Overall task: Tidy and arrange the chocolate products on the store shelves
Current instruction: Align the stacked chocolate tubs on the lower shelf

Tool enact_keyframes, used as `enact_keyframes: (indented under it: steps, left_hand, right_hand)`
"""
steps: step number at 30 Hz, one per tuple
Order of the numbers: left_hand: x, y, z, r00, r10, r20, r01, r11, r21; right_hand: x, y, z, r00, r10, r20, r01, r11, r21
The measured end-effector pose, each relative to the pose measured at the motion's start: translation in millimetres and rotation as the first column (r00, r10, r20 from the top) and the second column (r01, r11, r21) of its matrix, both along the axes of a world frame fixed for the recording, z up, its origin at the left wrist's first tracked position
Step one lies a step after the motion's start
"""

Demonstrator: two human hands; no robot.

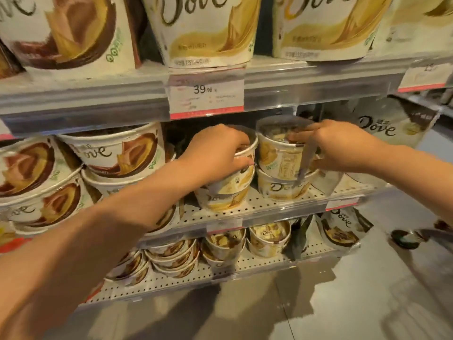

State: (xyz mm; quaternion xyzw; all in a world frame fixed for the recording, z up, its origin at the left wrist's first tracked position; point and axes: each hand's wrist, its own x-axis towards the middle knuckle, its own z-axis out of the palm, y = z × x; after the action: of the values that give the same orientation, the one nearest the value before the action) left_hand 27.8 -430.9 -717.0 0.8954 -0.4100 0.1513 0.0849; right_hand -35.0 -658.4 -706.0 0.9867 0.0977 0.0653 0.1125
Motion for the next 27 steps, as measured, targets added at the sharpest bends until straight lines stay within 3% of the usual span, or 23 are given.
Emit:
enact_keyframes:
  steps: [2,4,6,10,13,20,27]
  left_hand:
    - [0.3,-3.3,6.5,0.987,0.004,-0.158,0.012,0.995,0.101]
    - [-0.1,-10.2,11.0,0.963,0.062,-0.262,-0.024,0.989,0.144]
    - [-4.2,-17.5,8.8,0.966,0.125,-0.227,-0.097,0.987,0.130]
    - [-17.4,-26.3,-11.4,0.973,0.233,0.000,-0.233,0.972,-0.012]
    - [-24.7,-23.8,-11.0,0.961,0.276,-0.025,-0.277,0.952,-0.130]
    - [-27.7,-7.6,9.4,0.937,0.332,-0.112,-0.325,0.942,0.079]
    - [-31.4,2.1,4.4,0.932,0.342,-0.120,-0.330,0.937,0.110]
  right_hand:
    - [5.0,-1.4,3.1,1.000,0.004,-0.024,-0.006,0.997,-0.083]
    - [9.9,-5.7,-2.6,0.999,0.007,-0.035,-0.009,0.998,-0.057]
    - [14.3,-12.8,-13.5,0.999,0.053,-0.009,-0.053,0.999,0.015]
    - [13.9,-31.6,-27.4,0.971,0.205,0.126,-0.214,0.975,0.065]
    - [16.1,-40.6,-25.1,0.952,0.254,0.170,-0.281,0.946,0.159]
    - [26.2,-40.9,-21.9,0.949,0.276,0.152,-0.294,0.950,0.107]
    - [34.2,-42.9,-23.9,0.930,0.348,0.117,-0.367,0.881,0.300]
